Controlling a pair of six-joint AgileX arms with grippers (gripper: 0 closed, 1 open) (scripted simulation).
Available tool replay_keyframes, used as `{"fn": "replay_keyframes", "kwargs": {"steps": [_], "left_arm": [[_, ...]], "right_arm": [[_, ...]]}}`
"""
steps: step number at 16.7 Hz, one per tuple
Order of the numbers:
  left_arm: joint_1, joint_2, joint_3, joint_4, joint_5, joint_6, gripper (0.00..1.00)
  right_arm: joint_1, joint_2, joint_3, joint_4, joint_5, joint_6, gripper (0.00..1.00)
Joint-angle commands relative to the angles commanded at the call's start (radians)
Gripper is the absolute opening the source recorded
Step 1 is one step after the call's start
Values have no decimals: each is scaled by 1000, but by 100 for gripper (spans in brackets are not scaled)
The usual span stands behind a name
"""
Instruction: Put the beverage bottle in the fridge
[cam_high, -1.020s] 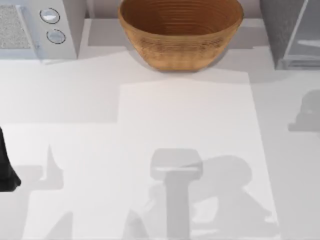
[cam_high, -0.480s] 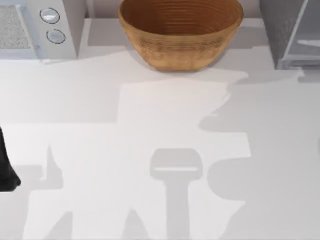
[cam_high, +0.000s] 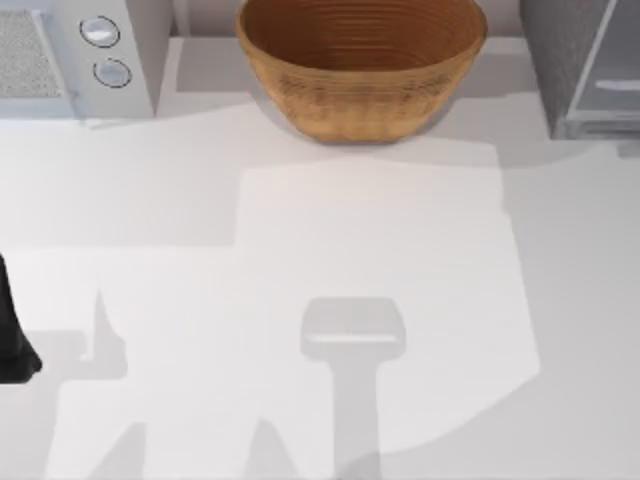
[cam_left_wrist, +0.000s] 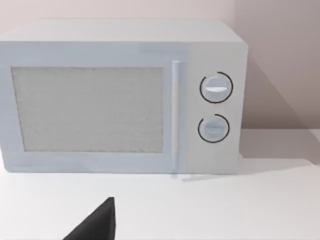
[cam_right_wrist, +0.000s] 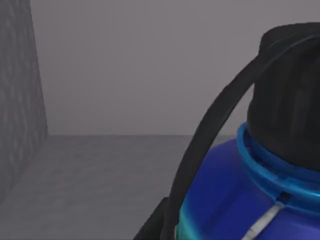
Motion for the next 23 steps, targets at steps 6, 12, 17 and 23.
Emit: {"fn": "replay_keyframes", "kwargs": {"steps": [6,12,17,23], "left_arm": [[0,0,0,0,0,0,100],[0,0,0,0,0,0,100],[0,0,0,0,0,0,100],[0,0,0,0,0,0,100]], "right_arm": [[6,3,-2,-4,1,2,1],[26,122,210,-103,23,1,1],[46,229,456,-207,45,0,1],[55,267,503,-245,53,-1,1]]}}
